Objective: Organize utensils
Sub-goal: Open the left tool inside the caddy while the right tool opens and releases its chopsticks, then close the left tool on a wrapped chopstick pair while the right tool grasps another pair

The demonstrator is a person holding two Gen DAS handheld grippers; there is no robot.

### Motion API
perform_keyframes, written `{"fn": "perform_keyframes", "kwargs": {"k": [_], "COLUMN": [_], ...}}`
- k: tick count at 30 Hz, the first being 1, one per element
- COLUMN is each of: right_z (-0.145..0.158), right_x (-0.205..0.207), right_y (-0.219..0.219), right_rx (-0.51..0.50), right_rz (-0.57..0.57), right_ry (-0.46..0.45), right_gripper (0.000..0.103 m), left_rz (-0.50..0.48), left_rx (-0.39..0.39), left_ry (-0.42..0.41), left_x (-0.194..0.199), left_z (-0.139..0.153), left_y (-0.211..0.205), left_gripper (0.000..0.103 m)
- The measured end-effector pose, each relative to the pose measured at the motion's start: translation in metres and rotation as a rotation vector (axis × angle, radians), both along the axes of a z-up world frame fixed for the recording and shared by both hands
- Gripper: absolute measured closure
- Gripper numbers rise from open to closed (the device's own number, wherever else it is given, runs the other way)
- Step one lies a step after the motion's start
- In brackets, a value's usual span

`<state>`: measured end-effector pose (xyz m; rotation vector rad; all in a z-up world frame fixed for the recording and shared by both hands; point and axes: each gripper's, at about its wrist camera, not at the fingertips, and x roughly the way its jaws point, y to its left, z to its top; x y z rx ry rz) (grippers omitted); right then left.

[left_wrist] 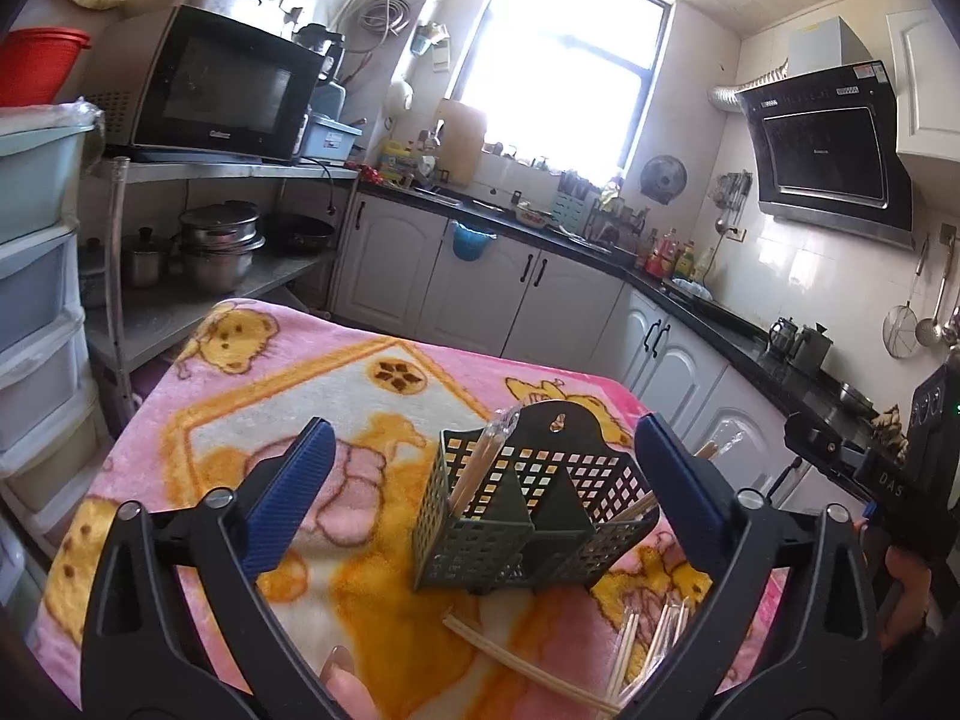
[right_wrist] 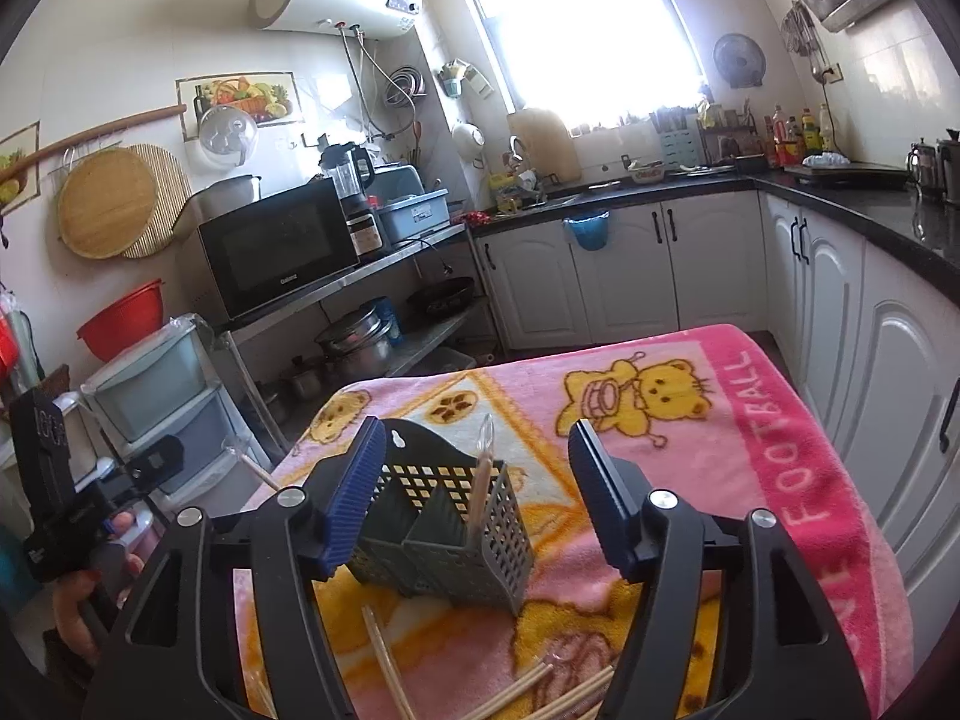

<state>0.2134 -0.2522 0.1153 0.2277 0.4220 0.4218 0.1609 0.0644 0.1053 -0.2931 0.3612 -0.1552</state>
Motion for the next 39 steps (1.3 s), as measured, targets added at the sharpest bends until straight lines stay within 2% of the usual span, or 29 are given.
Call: {"fn": "perform_keyframes", "kwargs": {"k": [6,21,39], "right_z": [-0.006,-0.025,-0.058], "right_x": [-0.012,-0.035,-0.057], "right_y": [0.0,0.008,0.019], "right_rx": [-0.024,-0.061,-0.122], "right_rz": [-0.007,0.03,0.076], "right_ry": [-0.004,0.027,0.1], "right_gripper": [0.035,0.035,0.035], "left_rz": [0.025,0.021,0.026], "left_rx": [-0.011,-0.016,-0.009], "left_ry": [0.006,0.05,0.141], "left_x": [-0.011,-0.027,-0.033], "left_z": [-0.006,-0.025,-0.057], "left_y": [0.004,0.0,0.004], "left_gripper": [0.011,0.011,0.011]}}
